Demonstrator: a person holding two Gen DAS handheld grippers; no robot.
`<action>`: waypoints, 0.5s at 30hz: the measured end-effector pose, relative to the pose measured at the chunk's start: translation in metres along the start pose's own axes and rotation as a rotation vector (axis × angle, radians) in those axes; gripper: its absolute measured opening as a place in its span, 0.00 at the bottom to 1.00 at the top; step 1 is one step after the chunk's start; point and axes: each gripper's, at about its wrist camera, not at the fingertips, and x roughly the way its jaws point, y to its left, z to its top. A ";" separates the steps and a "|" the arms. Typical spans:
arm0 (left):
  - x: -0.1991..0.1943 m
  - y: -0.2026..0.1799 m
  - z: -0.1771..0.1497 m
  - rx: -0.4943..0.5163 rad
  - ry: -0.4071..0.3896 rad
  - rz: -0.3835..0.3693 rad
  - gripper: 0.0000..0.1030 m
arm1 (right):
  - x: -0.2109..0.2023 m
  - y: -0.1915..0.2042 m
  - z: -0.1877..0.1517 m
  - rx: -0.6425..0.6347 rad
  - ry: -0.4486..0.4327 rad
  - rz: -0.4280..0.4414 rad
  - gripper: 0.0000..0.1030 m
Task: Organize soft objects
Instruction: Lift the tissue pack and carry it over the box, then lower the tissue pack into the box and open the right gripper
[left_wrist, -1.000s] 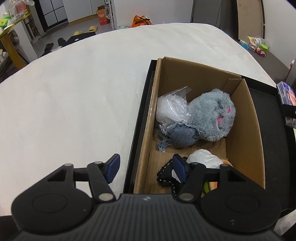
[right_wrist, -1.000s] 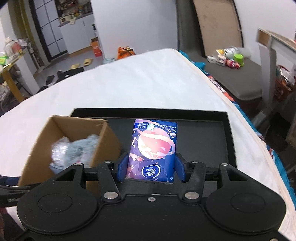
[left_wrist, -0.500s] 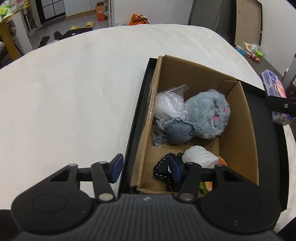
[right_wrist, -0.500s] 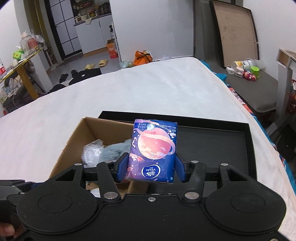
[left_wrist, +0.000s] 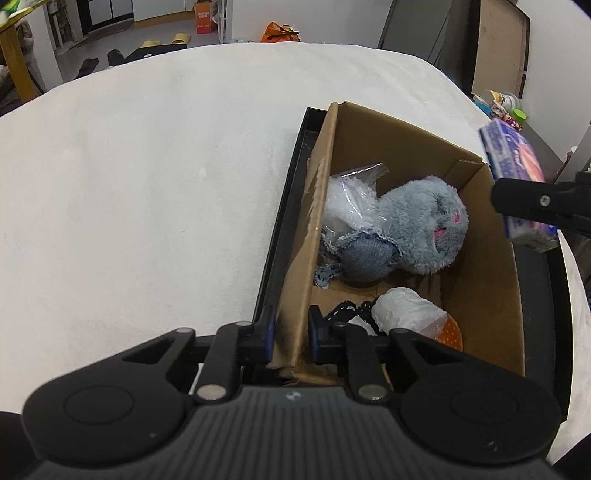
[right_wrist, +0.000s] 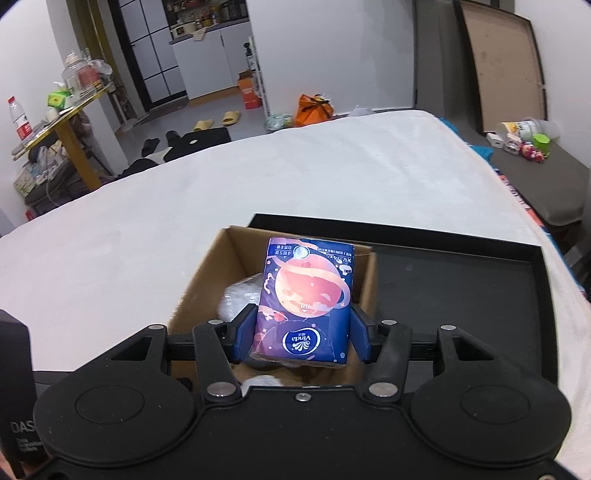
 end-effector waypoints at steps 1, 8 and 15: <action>0.000 0.001 0.000 -0.003 0.001 -0.003 0.15 | 0.001 0.003 0.000 0.001 0.003 0.007 0.50; 0.001 0.005 0.001 -0.012 0.006 -0.016 0.14 | 0.007 0.024 0.002 0.005 0.018 0.056 0.50; 0.002 0.005 0.001 -0.014 0.009 -0.019 0.14 | 0.012 0.031 -0.002 0.049 0.051 0.146 0.63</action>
